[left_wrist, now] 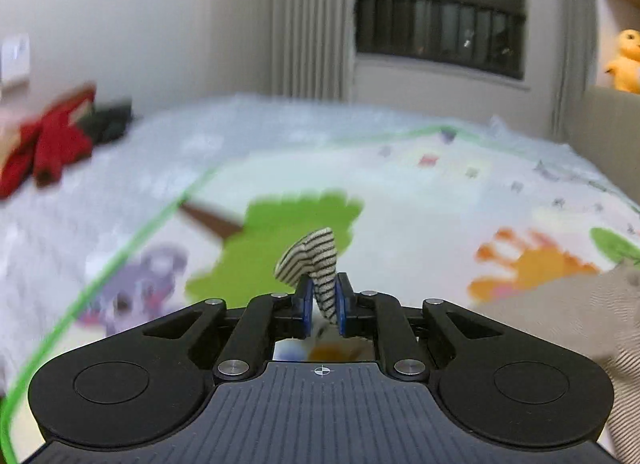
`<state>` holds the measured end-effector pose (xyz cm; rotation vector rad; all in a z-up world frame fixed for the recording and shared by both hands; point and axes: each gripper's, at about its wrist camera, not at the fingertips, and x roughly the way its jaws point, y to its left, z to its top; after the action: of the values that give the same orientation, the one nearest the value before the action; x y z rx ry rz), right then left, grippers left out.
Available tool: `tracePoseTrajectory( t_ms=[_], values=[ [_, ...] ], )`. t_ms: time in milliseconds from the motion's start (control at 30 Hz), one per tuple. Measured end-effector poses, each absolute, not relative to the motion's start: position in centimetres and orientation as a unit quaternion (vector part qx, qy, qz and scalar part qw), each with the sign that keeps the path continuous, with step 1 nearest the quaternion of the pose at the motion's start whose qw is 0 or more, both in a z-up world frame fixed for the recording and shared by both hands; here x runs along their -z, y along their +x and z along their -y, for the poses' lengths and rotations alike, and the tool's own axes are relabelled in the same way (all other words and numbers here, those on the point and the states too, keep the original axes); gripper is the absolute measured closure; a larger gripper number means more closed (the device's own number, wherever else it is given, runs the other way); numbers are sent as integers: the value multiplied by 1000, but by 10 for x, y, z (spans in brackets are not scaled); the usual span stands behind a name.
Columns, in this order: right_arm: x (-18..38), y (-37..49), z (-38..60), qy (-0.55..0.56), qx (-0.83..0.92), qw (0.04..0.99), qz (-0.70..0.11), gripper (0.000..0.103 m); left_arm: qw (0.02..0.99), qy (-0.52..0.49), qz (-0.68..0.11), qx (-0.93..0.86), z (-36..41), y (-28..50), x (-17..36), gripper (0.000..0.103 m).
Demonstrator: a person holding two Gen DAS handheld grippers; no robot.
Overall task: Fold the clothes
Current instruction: 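Lift the shirt with both grippers and shake it open over the mat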
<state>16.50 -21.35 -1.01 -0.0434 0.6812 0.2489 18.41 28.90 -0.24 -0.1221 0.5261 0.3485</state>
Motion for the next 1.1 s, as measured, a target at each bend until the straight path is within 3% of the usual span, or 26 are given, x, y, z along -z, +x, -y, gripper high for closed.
tracePoseTrajectory(
  t_ms=[67,100,133,167,200,233,467,533,667,800,1000,1100],
  values=[
    [19,172,212,-22,-137,925,-354,27,945,-66,-267,-177,-291,180,13,79],
    [22,173,210,-29,-148,921,-360,51,944,-72,-267,-178,-286,175,14,75],
    [22,173,207,-46,-158,919,-359,68,945,-81,-264,-177,-280,175,12,65],
    [19,172,205,-67,-163,918,-354,74,946,-92,-259,-173,-274,170,9,58],
    [17,170,203,-88,-169,917,-349,86,947,-102,-252,-169,-268,168,5,43],
    [13,171,202,-112,-171,917,-342,87,949,-111,-245,-167,-264,167,3,32],
    [-22,233,224,-272,-61,935,-220,88,960,-160,-230,-19,-192,165,-20,13],
    [-19,265,231,-303,-39,926,-223,86,956,-156,-244,50,-156,171,-18,9],
    [-4,310,257,-253,-26,922,-293,70,946,-125,-265,136,-93,181,-1,7],
    [9,308,273,-262,-1,919,-293,49,934,-103,-292,180,-58,190,27,4],
    [-17,299,306,-162,-25,943,-289,47,925,-110,-317,176,-55,198,59,2],
    [-16,296,318,-184,41,950,-250,47,927,-109,-316,168,-56,195,59,2]
  ],
)
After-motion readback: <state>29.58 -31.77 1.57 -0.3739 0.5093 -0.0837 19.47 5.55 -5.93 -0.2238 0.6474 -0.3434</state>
